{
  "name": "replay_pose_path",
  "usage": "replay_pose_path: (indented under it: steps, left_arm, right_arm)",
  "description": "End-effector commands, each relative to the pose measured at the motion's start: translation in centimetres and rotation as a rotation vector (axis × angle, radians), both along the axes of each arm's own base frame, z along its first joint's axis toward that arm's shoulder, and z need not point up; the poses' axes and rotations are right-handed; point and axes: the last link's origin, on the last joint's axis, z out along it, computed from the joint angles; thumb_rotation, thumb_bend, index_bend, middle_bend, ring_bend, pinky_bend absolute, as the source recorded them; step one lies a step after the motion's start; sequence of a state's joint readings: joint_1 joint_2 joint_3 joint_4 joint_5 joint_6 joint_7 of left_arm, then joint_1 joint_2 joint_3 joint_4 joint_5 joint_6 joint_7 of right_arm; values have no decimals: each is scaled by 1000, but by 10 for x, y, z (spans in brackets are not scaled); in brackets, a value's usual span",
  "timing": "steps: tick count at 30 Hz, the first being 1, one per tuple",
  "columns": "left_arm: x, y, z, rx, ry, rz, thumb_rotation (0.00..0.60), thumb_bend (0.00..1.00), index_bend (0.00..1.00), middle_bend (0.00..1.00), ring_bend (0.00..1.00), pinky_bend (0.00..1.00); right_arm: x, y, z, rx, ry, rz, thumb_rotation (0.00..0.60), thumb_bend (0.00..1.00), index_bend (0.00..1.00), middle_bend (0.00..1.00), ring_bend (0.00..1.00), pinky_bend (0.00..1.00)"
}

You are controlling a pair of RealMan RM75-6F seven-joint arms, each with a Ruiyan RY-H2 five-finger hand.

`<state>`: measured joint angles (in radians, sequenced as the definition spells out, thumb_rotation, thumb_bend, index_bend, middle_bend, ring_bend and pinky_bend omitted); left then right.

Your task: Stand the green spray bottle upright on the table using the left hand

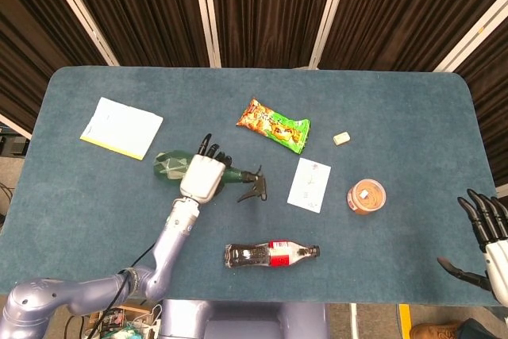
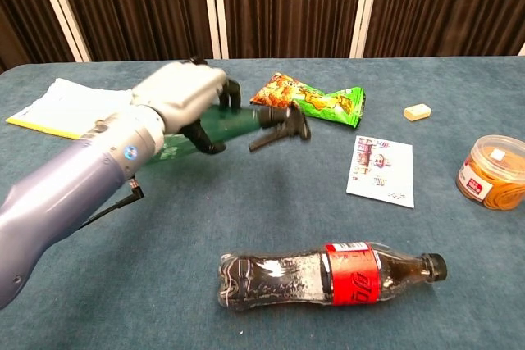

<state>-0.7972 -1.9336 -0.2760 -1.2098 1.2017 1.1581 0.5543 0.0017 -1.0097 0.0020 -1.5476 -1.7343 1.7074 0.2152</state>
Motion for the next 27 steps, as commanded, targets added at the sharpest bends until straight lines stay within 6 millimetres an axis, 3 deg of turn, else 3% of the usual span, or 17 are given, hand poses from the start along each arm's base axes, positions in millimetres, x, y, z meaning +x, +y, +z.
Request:
replay_pose_path:
  steps: [1, 6, 9, 13, 19, 27]
  left_arm:
    - [-10, -8, 26, 46, -380, 30, 600, 573, 742, 527, 231, 13]
    - [-27, -11, 48, 13, -728, 131, 600, 576, 743, 587, 263, 14]
    - [-39, -18, 72, 14, -960, 171, 600, 578, 744, 596, 264, 14]
    - [-53, -33, 86, 11, -1099, 175, 600, 579, 745, 596, 264, 14]
    - [-74, -55, 92, -17, -1179, 186, 600, 579, 739, 599, 264, 14]
    - [-88, -66, 86, -36, -1194, 169, 600, 580, 734, 588, 264, 14]
  right_arm:
    - [1, 0, -2, 13, 5, 2, 600, 104, 0, 0, 0, 40]
    - [2, -1, -7, 46, 8, 7, 600, 104, 0, 0, 0, 41]
    - [3, -3, -11, 55, 18, 2, 600, 104, 0, 0, 0, 41]
    - [3, -5, -14, 63, 25, -4, 600, 105, 0, 0, 0, 41]
    - [4, -4, -15, 67, 27, -3, 600, 105, 0, 0, 0, 41]
    - [5, -4, -16, 66, 28, -1, 600, 104, 0, 0, 0, 41]
